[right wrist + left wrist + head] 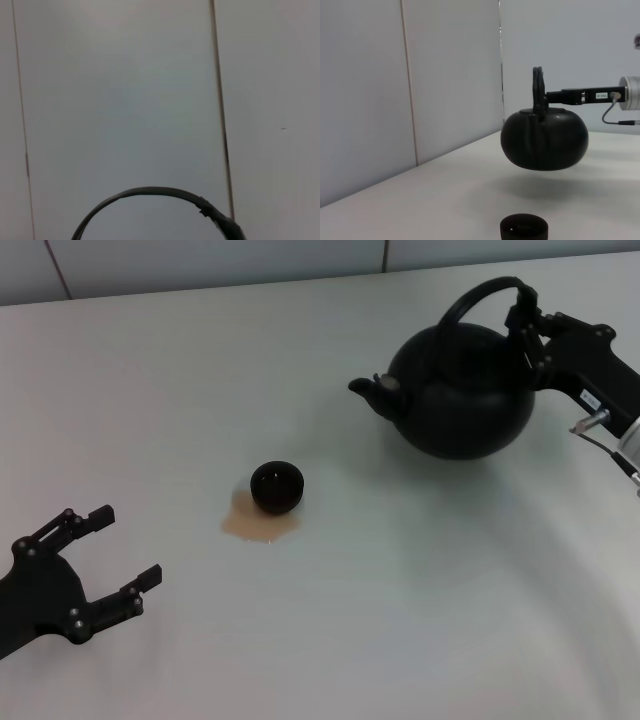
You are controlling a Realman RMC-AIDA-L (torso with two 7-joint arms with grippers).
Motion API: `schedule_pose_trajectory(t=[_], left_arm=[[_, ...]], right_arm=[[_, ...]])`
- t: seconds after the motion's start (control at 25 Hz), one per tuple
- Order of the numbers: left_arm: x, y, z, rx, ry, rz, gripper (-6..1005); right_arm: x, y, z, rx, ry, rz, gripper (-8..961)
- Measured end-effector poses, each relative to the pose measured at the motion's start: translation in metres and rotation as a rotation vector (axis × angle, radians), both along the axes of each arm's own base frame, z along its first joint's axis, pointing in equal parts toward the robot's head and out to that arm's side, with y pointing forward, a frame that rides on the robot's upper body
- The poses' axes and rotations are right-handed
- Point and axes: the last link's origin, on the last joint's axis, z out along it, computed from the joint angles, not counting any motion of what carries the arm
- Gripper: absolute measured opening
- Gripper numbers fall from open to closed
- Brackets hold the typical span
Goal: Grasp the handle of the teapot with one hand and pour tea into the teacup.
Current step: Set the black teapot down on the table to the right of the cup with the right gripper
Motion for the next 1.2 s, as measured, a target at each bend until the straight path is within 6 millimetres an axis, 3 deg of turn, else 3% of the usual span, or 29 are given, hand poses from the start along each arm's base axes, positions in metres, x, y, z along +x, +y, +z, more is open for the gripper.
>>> schedule_pose_trajectory(t=[1.2], left_arm=[[0.004,0.000,-0.005,-0.002,-0.012,-0.002,859]], right_arm=[[0.012,-0.013,-0.011,-0.023,-0.056,-0.029,258]])
